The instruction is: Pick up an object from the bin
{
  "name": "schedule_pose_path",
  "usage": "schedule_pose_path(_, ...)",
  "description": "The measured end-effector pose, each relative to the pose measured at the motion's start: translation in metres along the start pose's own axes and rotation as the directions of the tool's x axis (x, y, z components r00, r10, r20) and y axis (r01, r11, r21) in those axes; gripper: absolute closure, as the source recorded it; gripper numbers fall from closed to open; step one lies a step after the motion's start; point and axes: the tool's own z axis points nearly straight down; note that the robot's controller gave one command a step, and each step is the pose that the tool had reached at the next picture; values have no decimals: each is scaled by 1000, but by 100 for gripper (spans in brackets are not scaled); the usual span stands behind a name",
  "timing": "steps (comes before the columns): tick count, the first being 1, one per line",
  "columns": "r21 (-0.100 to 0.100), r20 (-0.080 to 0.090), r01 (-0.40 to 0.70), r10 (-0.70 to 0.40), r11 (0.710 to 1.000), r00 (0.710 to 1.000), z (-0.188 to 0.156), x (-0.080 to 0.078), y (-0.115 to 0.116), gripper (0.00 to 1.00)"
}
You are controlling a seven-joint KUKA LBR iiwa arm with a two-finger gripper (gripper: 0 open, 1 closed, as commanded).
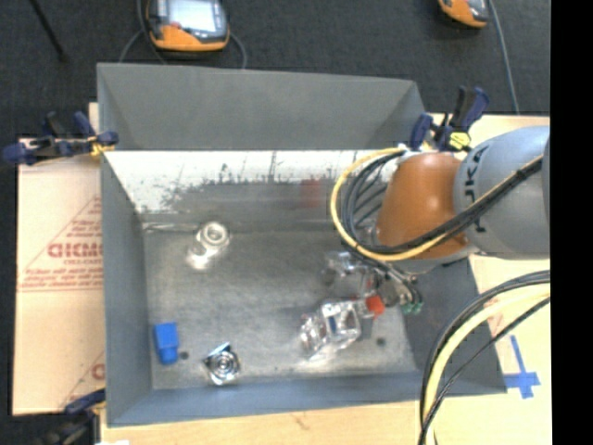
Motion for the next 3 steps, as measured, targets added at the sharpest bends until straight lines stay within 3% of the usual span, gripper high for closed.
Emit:
schedule_pose_path(1,-1,-1,388,-388,922,922,0,32,15,0)
schedule_pose_path(2,1,1,389,-389,921,921,-1,31,15,100)
schedule_pose_path(3,7,8,371,-371,929,929,-190,29,14,100)
